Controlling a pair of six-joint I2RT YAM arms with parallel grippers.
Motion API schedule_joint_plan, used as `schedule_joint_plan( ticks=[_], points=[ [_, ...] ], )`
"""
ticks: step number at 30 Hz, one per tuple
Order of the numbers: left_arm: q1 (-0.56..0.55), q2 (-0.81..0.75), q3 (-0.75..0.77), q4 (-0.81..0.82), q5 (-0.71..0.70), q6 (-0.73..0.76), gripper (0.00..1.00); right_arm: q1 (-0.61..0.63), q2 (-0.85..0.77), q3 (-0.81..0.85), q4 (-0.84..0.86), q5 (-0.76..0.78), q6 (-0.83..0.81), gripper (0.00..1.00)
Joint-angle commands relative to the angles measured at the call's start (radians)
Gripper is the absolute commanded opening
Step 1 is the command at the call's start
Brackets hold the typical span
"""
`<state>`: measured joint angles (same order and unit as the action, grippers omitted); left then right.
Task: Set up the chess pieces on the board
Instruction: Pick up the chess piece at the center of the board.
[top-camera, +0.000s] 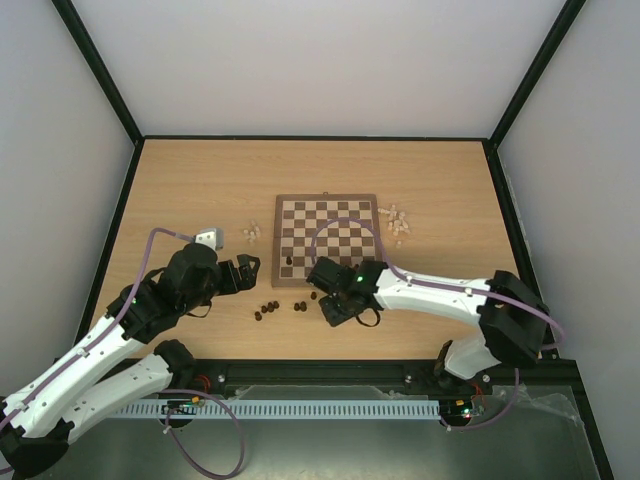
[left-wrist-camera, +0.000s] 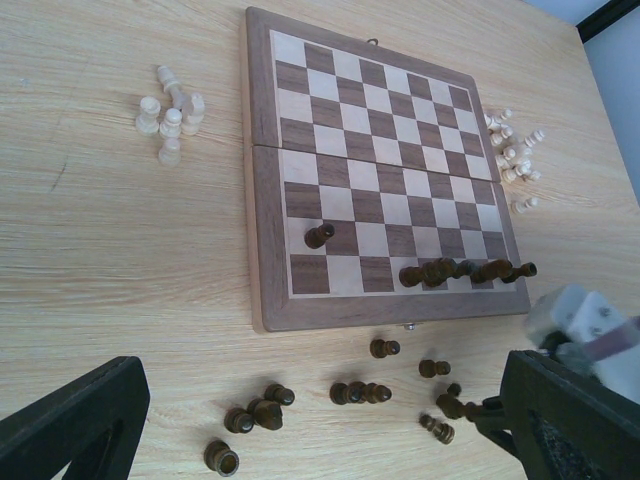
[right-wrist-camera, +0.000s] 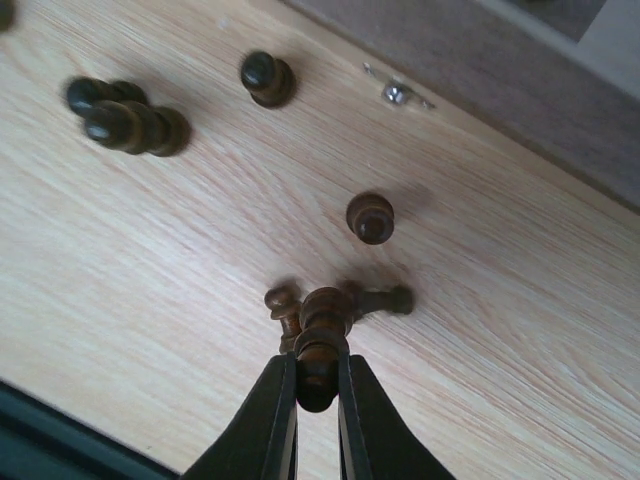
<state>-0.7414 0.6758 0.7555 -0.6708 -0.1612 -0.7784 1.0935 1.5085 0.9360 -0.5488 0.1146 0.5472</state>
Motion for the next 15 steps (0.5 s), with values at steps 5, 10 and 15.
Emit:
schedule_joint_plan(
  ticks=[5,10,15],
  points=[
    [-0.003,0.002,-0.013,0.023,0.019,0.004,0.99,0.006,-0.145,0.090,-0.111,0.004,-0.016,0.02],
    [-0.003,0.002,-0.016,0.028,0.027,0.004,0.99,0.006,-0.159,0.109,-0.143,0.027,-0.017,0.02],
    [-0.003,-0.001,-0.030,0.058,0.075,0.012,1.00,0.006,-0.185,0.128,-0.145,0.024,-0.021,0.02]
  ],
)
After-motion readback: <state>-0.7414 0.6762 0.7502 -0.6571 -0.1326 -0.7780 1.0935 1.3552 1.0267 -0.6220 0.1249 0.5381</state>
